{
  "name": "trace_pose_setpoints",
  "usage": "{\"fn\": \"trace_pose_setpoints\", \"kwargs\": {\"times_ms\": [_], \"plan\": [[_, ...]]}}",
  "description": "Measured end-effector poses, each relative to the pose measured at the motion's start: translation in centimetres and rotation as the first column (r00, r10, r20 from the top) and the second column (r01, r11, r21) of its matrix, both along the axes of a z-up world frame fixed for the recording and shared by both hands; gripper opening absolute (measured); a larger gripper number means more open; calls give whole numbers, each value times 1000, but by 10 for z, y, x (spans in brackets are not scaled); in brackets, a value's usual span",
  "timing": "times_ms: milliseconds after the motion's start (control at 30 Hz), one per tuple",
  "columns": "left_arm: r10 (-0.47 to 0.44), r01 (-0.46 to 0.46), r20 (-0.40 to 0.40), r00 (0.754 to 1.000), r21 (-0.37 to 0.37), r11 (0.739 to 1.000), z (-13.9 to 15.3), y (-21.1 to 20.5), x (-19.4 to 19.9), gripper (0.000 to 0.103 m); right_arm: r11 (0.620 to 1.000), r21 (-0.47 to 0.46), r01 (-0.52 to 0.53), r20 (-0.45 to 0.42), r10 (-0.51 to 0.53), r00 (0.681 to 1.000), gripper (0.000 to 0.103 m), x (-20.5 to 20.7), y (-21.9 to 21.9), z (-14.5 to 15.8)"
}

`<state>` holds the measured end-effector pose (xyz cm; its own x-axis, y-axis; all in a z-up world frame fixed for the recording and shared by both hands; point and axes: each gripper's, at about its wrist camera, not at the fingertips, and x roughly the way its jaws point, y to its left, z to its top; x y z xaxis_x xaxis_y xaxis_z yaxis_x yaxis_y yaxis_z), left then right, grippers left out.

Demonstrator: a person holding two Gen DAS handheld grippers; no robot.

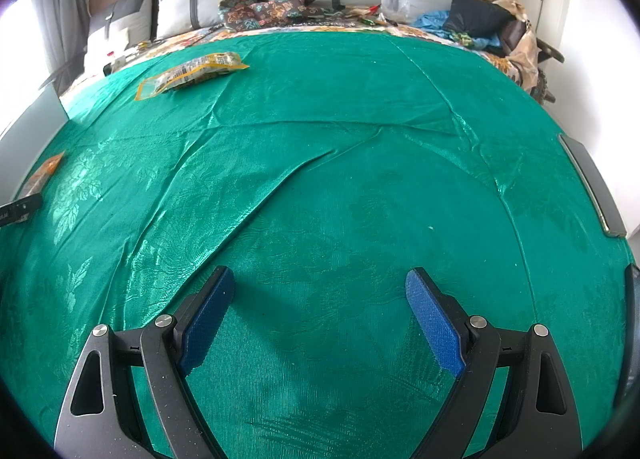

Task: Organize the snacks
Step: 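Move the right tool toward the yellow-edged peanut packet, then grasp the yellow-edged peanut packet with the right tool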

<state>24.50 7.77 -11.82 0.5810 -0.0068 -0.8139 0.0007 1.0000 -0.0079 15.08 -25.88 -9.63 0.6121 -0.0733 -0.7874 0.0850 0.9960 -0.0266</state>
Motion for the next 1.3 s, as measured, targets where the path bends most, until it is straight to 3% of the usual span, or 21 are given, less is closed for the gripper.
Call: {"fn": "trace_pose_setpoints", "kwargs": {"times_ms": [767,867,1000,1100,1167,1300], "plan": [[-1,1,1,1000,-2,1000,0,3,-4,103,1000,10,-6,-18,6,1000,92,7,-1,1],[-1,1,1,1000,-1,1000,0,3,-4,103,999,43,11,-105,-7,994,91,45,0,12],[-1,1,1,1000,-2,1000,0,3,-4,103,970,240,45,-51,-34,998,91,109,21,46],[-1,1,1,1000,-2,1000,0,3,-4,103,898,426,115,-80,-89,993,91,172,46,52],[-1,1,1,1000,-2,1000,0,3,-4,103,844,503,189,-108,-155,982,91,207,61,49],[-1,1,1,1000,-3,1000,0,3,-4,103,794,488,364,-207,-299,931,91,269,85,27]]}}
